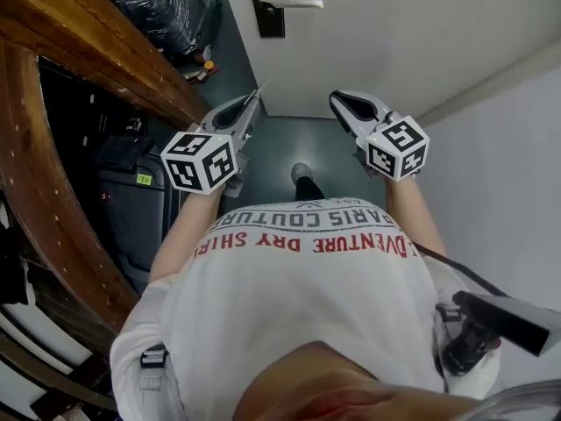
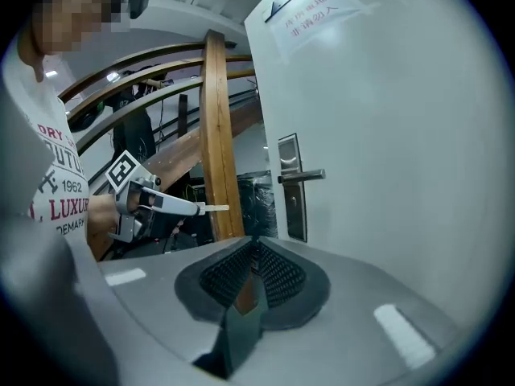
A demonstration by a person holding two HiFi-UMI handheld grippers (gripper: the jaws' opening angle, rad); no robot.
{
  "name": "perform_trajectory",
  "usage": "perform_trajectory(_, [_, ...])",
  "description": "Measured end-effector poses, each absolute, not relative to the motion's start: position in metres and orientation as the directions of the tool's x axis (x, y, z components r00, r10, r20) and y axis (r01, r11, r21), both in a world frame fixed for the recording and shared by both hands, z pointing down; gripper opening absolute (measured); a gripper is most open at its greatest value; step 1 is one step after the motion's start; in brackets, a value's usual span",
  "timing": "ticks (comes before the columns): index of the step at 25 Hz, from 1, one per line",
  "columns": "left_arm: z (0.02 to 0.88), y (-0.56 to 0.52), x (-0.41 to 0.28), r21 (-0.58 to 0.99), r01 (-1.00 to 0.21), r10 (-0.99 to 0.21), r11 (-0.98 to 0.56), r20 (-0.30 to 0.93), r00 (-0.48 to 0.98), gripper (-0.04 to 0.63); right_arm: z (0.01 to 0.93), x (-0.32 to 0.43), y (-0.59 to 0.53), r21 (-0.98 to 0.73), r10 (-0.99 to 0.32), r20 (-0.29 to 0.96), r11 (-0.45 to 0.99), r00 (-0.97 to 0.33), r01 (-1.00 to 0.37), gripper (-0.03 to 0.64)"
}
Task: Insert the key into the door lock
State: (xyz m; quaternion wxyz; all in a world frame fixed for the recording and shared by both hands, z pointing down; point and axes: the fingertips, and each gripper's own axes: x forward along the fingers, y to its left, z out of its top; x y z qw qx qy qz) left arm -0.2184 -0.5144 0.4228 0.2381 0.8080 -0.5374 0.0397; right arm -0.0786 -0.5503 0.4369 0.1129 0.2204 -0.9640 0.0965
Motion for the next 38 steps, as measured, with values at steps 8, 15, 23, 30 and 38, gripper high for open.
perform_trajectory(8, [0.459,-0.556,-0.2,0.346,-0.89,-0.836,-0.297,0.355,0.417,0.023,0.435,-0.056,-0.63,-0.004,-0.48,0.17,0.873,-0.861,-0.488,0.091])
perform_trajectory(15, [0.444,-0.605,-0.24,0.407,-0.879,-0.851,-0.249,0.341,0.399,0.023,0.377,-0.138,-0.729,0.101,-0.396,0.165,0.918,-0.903,-0.384,0.213])
perform_trajectory(23, [0.45,-0.617,-0.247,0.441,-0.866,-0.855,-0.236,0.328,0.4,0.023,0.383,-0.161,-0.744,0.122,-0.393,0.186,0.919,-0.9,-0.376,0.21])
perform_trajectory(30, [0.453,-0.625,-0.249,0.482,-0.846,-0.859,-0.23,0.308,0.409,0.023,0.383,-0.162,-0.744,0.12,-0.386,0.188,0.922,-0.903,-0.369,0.202])
perform_trajectory(38, [0.453,-0.677,-0.251,0.808,-0.568,-0.905,-0.159,0.111,0.411,0.023,0.383,-0.163,-0.744,0.111,-0.391,0.191,0.92,-0.9,-0.376,0.202])
